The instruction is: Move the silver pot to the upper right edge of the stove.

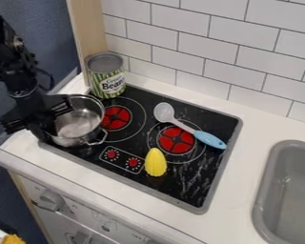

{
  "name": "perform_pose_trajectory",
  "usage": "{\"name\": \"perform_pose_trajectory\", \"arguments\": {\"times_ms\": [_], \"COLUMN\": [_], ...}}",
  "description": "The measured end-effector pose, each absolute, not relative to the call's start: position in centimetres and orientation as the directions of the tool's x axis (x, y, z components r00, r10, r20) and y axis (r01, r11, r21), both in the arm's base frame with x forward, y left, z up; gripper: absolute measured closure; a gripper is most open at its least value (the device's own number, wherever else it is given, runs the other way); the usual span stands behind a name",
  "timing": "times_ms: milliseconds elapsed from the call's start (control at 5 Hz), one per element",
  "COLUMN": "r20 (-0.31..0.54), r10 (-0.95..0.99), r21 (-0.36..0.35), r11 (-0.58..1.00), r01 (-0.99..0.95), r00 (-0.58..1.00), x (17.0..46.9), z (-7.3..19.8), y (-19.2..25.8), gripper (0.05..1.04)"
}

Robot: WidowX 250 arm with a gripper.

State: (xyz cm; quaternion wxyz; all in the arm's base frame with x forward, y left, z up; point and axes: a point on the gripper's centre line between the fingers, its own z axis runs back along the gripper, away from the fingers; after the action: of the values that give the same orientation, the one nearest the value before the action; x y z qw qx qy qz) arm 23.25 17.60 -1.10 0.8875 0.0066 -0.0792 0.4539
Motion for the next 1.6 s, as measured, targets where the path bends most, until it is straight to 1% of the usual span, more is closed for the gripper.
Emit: {"name": "perform_pose_trajectory", "arguments": {"times_ms": [200,400,600,800,1000,1200,1400,1600], "r20": [0.145,0.179,0.189,0.186,0.199,0.197,0.185,0.185], "r10": [0.761,0.723,0.688,0.628,0.563,0.493,0.422,0.385], "r21": [-0.082,-0.127,-0.160,-0.215,-0.248,-0.254,-0.240,-0.243], "r11": [0.646,0.689,0.726,0.776,0.821,0.860,0.895,0.909], "r01": [-0.759,-0.713,-0.669,-0.593,-0.514,-0.442,-0.376,-0.338], "r00": [0.632,0.667,0.701,0.755,0.803,0.847,0.887,0.904], "x": [22.7,22.8,23.6,24.9,27.4,30.0,33.2,35.8], "z": [0.1,2.4,4.2,5.9,7.1,7.2,5.9,4.5], "y": [16.5,15.6,14.0,10.5,6.4,2.5,-1.1,-2.9], "gripper": [1.000,1.000,1.000,1.000,1.000,1.000,1.000,1.000]}}
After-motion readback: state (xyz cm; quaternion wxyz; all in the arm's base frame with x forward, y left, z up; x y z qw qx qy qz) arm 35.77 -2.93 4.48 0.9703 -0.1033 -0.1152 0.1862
